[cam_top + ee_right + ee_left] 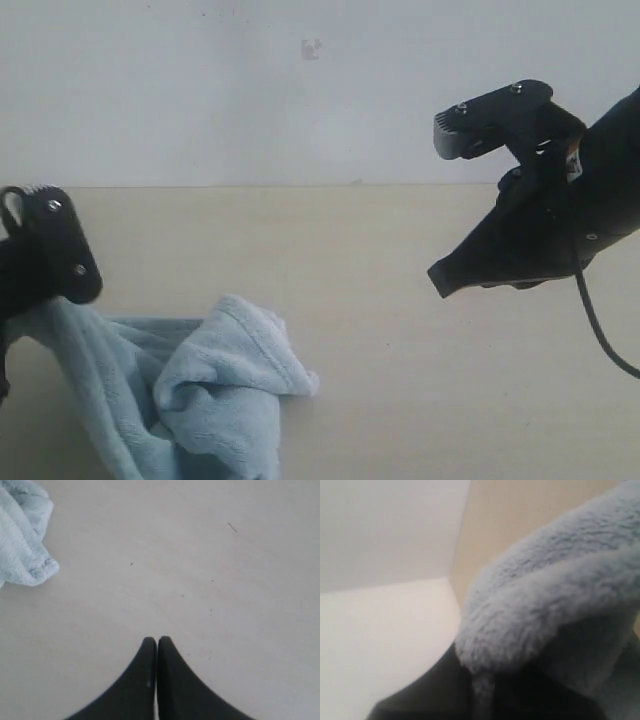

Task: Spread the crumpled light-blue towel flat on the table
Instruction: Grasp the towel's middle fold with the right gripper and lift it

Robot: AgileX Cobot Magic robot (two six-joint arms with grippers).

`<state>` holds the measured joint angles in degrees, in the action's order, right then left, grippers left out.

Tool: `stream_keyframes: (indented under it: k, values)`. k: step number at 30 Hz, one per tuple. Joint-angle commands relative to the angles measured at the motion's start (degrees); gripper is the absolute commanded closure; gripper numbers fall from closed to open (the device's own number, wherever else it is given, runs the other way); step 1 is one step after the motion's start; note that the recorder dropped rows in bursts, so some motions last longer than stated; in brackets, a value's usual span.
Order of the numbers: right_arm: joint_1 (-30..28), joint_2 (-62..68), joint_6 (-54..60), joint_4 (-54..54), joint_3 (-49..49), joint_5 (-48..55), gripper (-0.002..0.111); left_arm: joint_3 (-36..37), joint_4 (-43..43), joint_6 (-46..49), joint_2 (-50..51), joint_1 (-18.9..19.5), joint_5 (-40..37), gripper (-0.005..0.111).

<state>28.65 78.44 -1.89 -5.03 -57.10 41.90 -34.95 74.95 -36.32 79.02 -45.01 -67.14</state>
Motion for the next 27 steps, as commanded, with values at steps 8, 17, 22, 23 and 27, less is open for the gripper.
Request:
stream_keyframes:
  k: [8, 17, 22, 23, 27]
  values:
    - [-0.1, 11.5, 38.2, 38.6, 0.0, 4.6, 0.108, -13.3, -59.6, 36.7, -0.2, 26.0, 8.3, 0.103]
    - [-0.1, 18.9, 50.0, 49.3, -0.1, -0.6, 0.086, -13.3, -62.6, 35.5, -0.3, 26.5, 11.7, 0.103]
    - [0.0, 19.1, 64.8, 56.8, -0.1, -1.8, 0.064, -12.8, -69.1, 35.5, -0.3, 26.5, 19.8, 0.103]
    - [0.0, 19.1, 67.0, 58.6, -0.1, -2.2, 0.064, -12.5, -70.1, 35.5, -0.3, 26.5, 21.2, 0.103]
    - [2.8, 19.1, 74.8, 60.7, -0.1, -5.8, 0.064, -12.3, -71.5, 35.5, -0.3, 26.5, 23.2, 0.103]
